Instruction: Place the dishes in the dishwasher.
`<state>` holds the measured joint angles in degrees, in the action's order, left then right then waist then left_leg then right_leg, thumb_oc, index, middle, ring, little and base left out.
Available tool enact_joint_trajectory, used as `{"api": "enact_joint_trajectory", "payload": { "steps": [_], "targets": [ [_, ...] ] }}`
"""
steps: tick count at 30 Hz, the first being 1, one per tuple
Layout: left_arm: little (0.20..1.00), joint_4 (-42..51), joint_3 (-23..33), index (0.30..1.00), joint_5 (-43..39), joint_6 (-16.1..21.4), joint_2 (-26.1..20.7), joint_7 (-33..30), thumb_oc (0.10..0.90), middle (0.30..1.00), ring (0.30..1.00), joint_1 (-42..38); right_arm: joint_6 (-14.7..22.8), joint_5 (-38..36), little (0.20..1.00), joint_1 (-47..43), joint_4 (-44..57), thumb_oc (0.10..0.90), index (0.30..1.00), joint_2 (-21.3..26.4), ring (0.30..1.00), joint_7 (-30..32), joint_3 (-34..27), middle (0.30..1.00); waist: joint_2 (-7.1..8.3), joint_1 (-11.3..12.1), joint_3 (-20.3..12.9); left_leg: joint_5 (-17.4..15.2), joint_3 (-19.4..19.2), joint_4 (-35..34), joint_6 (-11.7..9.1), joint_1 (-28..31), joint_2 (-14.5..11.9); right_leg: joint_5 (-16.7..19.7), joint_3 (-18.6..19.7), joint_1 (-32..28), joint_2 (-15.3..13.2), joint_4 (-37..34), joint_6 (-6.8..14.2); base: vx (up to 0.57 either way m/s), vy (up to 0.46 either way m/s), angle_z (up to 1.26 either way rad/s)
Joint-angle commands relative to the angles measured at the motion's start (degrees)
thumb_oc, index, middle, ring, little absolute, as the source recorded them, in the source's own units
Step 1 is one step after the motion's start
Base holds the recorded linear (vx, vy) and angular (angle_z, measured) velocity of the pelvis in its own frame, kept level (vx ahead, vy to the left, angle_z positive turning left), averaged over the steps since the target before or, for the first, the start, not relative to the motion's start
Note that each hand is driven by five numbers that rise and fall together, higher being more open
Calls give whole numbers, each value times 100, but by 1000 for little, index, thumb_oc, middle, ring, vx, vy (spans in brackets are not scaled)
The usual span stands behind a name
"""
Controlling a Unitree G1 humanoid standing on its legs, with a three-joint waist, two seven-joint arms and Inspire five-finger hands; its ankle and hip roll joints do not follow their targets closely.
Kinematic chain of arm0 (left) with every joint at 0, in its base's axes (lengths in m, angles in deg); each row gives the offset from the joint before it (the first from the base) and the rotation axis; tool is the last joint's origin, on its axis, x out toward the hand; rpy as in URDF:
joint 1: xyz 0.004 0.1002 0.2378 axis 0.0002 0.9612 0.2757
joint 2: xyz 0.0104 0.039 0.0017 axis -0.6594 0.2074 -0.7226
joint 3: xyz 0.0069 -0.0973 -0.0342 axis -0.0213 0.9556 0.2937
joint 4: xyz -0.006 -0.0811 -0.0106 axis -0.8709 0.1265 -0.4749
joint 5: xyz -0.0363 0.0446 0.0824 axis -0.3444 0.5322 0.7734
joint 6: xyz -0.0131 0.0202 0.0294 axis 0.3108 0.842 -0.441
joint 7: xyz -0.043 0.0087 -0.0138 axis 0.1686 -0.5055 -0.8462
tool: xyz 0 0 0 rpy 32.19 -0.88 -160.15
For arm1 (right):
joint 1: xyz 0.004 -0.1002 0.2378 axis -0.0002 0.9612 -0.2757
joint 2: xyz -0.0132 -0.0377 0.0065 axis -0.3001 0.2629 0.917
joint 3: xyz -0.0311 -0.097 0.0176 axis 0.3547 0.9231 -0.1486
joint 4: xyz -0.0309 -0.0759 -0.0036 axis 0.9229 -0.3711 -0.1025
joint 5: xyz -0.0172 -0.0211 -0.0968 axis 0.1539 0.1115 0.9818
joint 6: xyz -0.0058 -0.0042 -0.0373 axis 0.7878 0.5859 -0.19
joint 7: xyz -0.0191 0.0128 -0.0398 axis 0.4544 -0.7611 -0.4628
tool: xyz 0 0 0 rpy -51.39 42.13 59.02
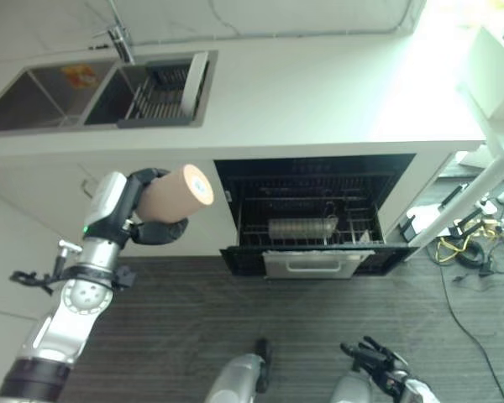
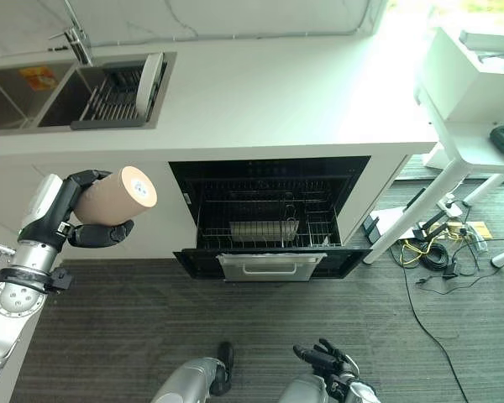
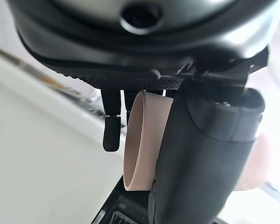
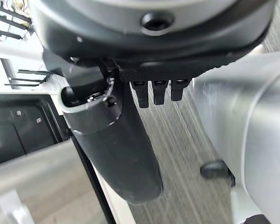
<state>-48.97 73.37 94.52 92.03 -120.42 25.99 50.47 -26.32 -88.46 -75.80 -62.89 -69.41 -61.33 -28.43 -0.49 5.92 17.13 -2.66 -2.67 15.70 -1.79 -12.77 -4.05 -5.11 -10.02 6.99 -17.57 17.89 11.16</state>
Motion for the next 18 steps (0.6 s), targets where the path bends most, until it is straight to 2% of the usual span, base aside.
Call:
{"api": "enact_joint_trajectory", "payload": {
  "steps": [1,3,5,7,9,10,12,13,15,16,18],
  "targets": [
    [300,833,440,300,-22,226,93,-563,400,300,300,-786,215,341,900,-40,268,800,900,317,900,89,284,900,-115,-242,-354,-958,34,148,-304,1171,-847,66,-241,219,109,-70,15,123,-319,57],
    [300,870,363,300,-33,270,168,-445,400,300,300,-963,343,5,900,-15,163,800,900,375,900,200,297,900,-139,-301,-314,-594,-195,148,-346,929,-1027,-87,-428,113,277,-70,-175,79,-335,38],
    [300,862,273,300,-72,357,167,-337,400,300,300,-1183,459,-180,900,65,90,800,900,445,900,149,197,900,-183,-426,-228,-315,-727,148,-399,809,-1259,-210,-776,-40,321,-70,-303,31,-305,95],
    [300,865,161,300,-118,356,147,-278,400,300,300,-1391,551,-206,900,156,50,800,900,508,900,127,94,900,-236,-548,-159,-232,-1153,148,-403,751,-1234,-271,-1060,-130,346,-70,-399,57,-243,164],
    [300,903,110,300,-159,261,127,-289,400,300,300,-1460,519,-245,900,165,26,800,900,542,900,179,54,900,-293,-557,-130,-319,-1161,148,-368,664,-972,-325,-1052,-147,422,-70,-444,107,-90,62],
    [300,954,116,300,-176,219,112,-284,400,300,300,-1431,466,-279,900,167,-19,800,900,555,900,213,51,900,-368,-520,-126,-358,-1100,148,-342,563,-741,-389,-1020,-182,529,-70,-467,179,-27,48],
    [300,1039,130,300,-183,190,133,-253,400,300,300,-1357,362,-193,900,175,-92,800,900,549,900,230,27,900,-467,-481,-122,-359,-1167,148,-309,383,-468,-486,-1028,-287,669,-70,-489,321,91,28],
    [300,1268,250,300,-75,116,297,-244,400,300,300,-1041,200,-7,900,167,-315,800,900,462,900,367,132,900,-499,-181,-148,-262,-740,148,-158,-56,38,-664,-807,-427,910,-70,-545,378,187,-5],
    [300,1283,292,300,-19,123,336,-251,400,300,300,-967,165,-22,900,127,-392,800,900,460,900,375,163,900,-477,-111,-161,-284,-626,148,-105,-69,108,-690,-767,-429,948,-70,-555,206,218,-52],
    [300,1334,331,300,128,117,403,-288,400,300,300,-925,50,-144,900,41,-425,800,900,496,900,377,159,900,-443,-24,-124,-411,-661,148,-13,12,122,-692,-926,-405,948,-70,-546,52,278,-73],
    [300,1311,349,300,146,169,386,-308,400,300,300,-943,49,-131,900,45,-393,800,900,495,900,307,145,900,-439,4,-95,-467,-667,148,45,66,112,-628,-1023,-416,930,-70,-507,28,200,-30]
  ]
}}
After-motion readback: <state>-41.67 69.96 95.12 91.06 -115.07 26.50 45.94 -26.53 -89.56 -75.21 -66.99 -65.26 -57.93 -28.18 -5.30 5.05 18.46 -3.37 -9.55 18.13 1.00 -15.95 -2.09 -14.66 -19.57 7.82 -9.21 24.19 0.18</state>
